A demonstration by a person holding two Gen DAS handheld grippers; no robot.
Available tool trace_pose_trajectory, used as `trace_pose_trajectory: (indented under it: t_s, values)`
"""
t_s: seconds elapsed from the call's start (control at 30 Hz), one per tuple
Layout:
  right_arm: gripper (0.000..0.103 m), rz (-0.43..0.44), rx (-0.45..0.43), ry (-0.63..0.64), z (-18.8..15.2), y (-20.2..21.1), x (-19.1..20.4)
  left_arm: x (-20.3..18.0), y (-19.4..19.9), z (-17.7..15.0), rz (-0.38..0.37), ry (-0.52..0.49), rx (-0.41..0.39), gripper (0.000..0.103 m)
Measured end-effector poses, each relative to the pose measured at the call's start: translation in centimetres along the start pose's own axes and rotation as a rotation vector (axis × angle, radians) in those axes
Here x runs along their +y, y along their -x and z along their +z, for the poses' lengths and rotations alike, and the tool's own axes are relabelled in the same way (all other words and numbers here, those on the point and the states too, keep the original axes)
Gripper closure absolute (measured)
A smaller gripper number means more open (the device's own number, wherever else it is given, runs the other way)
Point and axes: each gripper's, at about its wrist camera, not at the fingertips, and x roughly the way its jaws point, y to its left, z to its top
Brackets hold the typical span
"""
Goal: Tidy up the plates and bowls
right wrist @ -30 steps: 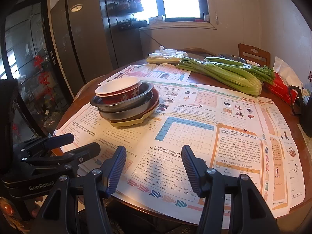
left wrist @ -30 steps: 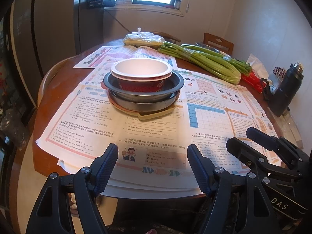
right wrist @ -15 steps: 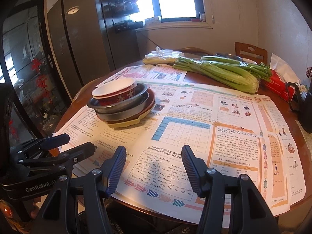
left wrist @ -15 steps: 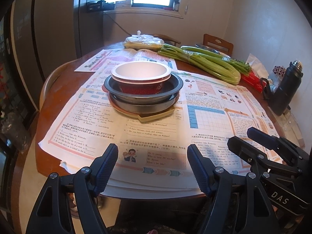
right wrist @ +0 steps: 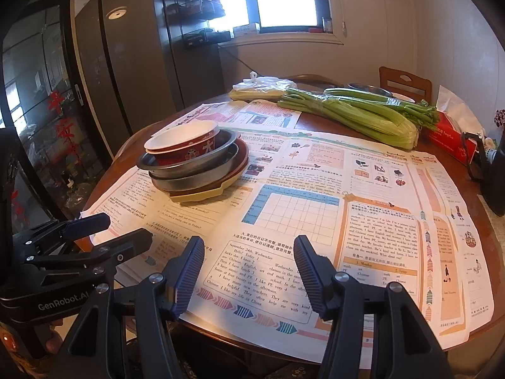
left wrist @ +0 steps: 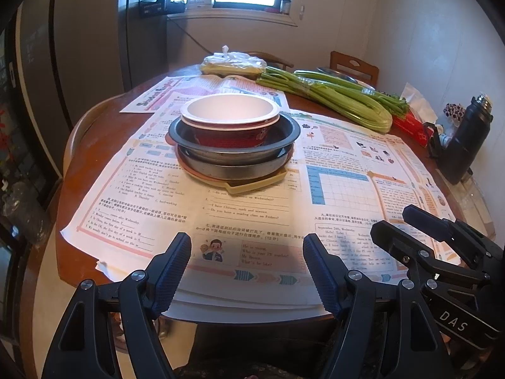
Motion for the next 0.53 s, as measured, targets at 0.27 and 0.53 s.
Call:
trace_pose_trajectory:
  t_s: [0.27, 0.53]
  values:
    - [0.045, -0.010, 0.003, 0.011, 0.0, 0.0, 0.5, 0.2, 0.0, -0.1, 0.008, -0.017, -0.011, 0.028]
    - [0.045, -0.013, 0.010, 0.015, 0.0, -0.4, 0.2, 2.2, 0.0, 0.9, -0.012, -0.015, -0.039, 0.028]
